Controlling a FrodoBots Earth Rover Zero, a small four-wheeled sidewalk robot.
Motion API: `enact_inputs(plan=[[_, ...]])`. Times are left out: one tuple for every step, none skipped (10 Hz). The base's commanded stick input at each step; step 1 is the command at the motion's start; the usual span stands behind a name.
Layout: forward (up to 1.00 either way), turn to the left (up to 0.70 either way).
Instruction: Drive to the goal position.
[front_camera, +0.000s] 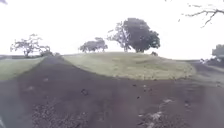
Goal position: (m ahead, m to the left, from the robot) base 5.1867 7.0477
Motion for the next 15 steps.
enact_inputs(plan=[[0.7,0.0],[0.63,0.0],[0.5,0.0],[0.5,0.0],[0.5,0.0],[0.5,0.0],[0.5,0.0],[0.5,0.0],[0.5,0.0],[0.5,0.0],[0.5,0.39],[0.5,0.5],[0.5,0.5],[0.5,0.5],[0.5,0.5]])
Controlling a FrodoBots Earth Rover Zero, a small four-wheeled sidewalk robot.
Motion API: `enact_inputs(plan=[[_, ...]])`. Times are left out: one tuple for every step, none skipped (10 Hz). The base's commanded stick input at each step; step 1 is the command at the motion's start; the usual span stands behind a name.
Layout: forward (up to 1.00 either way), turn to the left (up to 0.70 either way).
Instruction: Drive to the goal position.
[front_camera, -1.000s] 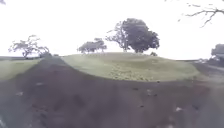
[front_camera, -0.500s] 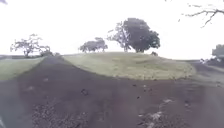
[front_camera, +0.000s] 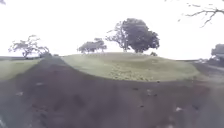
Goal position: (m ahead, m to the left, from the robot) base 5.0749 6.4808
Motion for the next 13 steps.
enact_inputs(plan=[[0.5,0.5],[0.5,0.5],[0.5,0.5],[0.5,0.5],[0.5,0.5],[0.5,0.5],[0.5,0.5],[0.5,0.5],[0.5,0.5],[0.5,0.5],[0.5,0.5],[0.5,0.5],[0.5,0.5]])
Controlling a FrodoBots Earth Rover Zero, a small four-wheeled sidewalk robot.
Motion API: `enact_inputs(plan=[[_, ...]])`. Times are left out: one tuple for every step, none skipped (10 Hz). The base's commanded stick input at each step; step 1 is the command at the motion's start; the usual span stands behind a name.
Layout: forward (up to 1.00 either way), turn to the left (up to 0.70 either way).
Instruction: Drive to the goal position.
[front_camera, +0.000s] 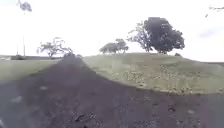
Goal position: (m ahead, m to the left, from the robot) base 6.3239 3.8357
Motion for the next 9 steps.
enact_inputs(plan=[[0.5,0.5],[0.5,0.48],[0.5,0.0],[0.5,0.0],[0.5,0.0],[0.5,0.0],[0.5,0.0],[0.5,0.0],[0.5,0.0]])
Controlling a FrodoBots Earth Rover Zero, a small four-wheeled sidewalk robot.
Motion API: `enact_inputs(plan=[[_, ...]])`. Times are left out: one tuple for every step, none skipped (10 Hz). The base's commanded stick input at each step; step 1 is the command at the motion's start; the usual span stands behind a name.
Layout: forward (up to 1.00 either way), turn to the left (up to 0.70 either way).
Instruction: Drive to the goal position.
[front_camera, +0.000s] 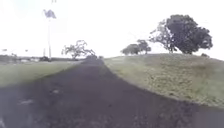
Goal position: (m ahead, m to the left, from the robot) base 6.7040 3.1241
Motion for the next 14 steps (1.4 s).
enact_inputs(plan=[[0.5,0.0],[0.5,0.0],[0.5,0.0],[0.5,0.0],[0.5,0.0],[0.5,0.0],[0.5,0.0],[0.5,0.0],[0.5,0.0],[0.5,0.0],[0.5,0.0],[0.5,0.0],[0.5,0.0],[0.5,0.0]])
